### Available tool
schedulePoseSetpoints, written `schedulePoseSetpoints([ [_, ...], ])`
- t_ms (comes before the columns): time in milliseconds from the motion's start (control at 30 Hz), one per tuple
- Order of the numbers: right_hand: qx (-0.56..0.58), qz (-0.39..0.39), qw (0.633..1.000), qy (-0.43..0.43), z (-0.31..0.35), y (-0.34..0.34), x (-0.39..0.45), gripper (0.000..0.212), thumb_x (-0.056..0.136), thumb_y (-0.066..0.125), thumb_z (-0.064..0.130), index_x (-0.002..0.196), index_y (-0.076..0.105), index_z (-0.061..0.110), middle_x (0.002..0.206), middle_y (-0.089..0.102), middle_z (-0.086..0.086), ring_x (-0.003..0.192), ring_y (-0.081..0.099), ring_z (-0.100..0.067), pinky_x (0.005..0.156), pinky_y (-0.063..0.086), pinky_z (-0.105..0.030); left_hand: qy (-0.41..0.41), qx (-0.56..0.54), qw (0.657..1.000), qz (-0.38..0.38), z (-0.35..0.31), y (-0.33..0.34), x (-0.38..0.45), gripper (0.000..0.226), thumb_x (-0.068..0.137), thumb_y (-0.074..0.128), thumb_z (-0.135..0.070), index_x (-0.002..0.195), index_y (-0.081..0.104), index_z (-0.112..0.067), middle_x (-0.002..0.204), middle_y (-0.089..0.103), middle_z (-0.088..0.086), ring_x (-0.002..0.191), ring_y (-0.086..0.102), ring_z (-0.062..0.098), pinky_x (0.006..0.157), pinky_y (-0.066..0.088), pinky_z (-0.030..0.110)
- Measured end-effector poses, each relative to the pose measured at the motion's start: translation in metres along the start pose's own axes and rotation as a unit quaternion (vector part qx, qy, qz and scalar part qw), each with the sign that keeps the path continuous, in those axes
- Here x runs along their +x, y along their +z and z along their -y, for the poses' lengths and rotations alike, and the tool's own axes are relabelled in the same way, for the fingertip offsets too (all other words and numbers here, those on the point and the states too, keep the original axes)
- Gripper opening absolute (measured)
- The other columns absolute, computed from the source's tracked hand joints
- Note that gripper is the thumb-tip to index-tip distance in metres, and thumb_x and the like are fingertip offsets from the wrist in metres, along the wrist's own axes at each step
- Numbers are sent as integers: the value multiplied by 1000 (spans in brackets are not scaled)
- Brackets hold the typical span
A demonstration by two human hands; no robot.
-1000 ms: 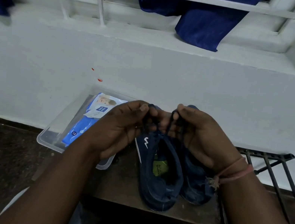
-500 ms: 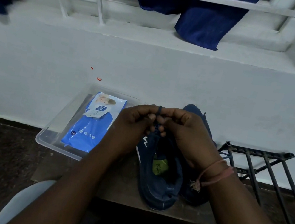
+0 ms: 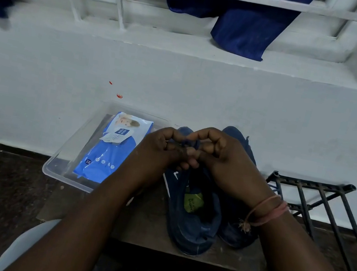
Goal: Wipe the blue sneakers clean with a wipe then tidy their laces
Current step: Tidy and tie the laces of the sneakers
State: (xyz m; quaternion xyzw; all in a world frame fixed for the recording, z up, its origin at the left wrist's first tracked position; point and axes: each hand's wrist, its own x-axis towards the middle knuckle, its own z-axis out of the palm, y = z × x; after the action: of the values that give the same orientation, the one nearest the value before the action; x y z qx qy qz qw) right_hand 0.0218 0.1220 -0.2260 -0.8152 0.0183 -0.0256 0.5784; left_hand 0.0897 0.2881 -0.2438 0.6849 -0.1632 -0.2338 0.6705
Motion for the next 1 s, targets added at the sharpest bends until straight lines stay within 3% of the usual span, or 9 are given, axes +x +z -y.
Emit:
schedulePoseSetpoints([
  [67, 10, 2, 1000, 2, 1, -1, -1, 13, 101, 59, 8, 108, 67, 15, 81, 76, -11, 76, 70, -17, 77, 56, -30, -2, -26, 1000, -15, 0, 1, -2, 3, 95, 68, -7, 96, 67, -4, 84, 77, 19, 75, 69, 27, 67, 53, 30],
  [167, 55, -20, 998, 21, 3, -1, -1, 12, 101, 59, 9, 106, 70, 9, 85, 76, -15, 76, 72, -18, 72, 57, -23, -5, -49, 997, -52, 3, 4, -4, 10, 95, 69, -12, 94, 77, -6, 83, 77, 15, 73, 70, 19, 67, 54, 27],
  [300, 96, -82, 991, 32, 2, 5, 0, 14, 100, 62, 13, 97, 73, 4, 79, 76, -16, 72, 74, -24, 70, 61, -31, 2, -68, 996, -60, 4, 12, -5, 13, 97, 68, -13, 95, 81, -14, 83, 78, 12, 71, 71, 14, 66, 55, 24],
  [433, 138, -120, 982, 52, 3, 11, -1, 17, 101, 58, 7, 97, 67, -8, 52, 65, 3, 45, 60, -2, 48, 49, -14, 38, -41, 993, -104, 3, 13, -5, 13, 95, 69, -10, 99, 82, -14, 83, 77, 14, 71, 72, 19, 67, 58, 26],
  [500, 141, -125, 980, 67, 5, 15, 0, 14, 100, 60, 6, 99, 64, -7, 54, 65, 2, 44, 62, -5, 48, 50, -17, 48, -13, 994, -93, 2, 11, -6, 15, 93, 71, -7, 101, 81, -14, 83, 78, 9, 73, 74, 16, 67, 58, 23],
  [567, 149, -146, 974, 86, 5, 15, 2, 15, 96, 67, 10, 102, 60, -2, 71, 72, -13, 55, 72, -20, 54, 56, -28, 53, 17, 996, -76, 0, 8, -7, 18, 90, 74, -5, 102, 80, -16, 84, 79, 4, 76, 75, 12, 69, 58, 20],
  [733, 69, -139, 983, 99, 4, 12, 0, 12, 93, 72, 15, 90, 73, 4, 72, 75, -12, 65, 75, -24, 61, 59, -29, 86, 158, 978, -101, 4, 0, -2, 14, 86, 80, -13, 94, 81, -24, 79, 78, -12, 78, 73, 2, 72, 53, 15],
  [867, -74, -81, 991, 82, 7, 9, -1, 22, 99, 60, 24, 87, 78, 19, 73, 75, -7, 68, 74, -20, 60, 57, -33, 110, 176, 969, -133, 7, 3, -1, 13, 85, 81, -17, 89, 82, -29, 82, 77, -18, 80, 72, -1, 74, 55, 16],
  [1000, -132, -18, 989, 60, 10, 5, -3, 12, 90, 63, 13, 88, 74, 12, 80, 72, -12, 58, 58, -8, 57, 52, -34, 111, 174, 964, -169, 11, 3, 4, 15, 84, 82, -17, 87, 81, -32, 86, 77, -18, 84, 71, -2, 74, 51, 14],
])
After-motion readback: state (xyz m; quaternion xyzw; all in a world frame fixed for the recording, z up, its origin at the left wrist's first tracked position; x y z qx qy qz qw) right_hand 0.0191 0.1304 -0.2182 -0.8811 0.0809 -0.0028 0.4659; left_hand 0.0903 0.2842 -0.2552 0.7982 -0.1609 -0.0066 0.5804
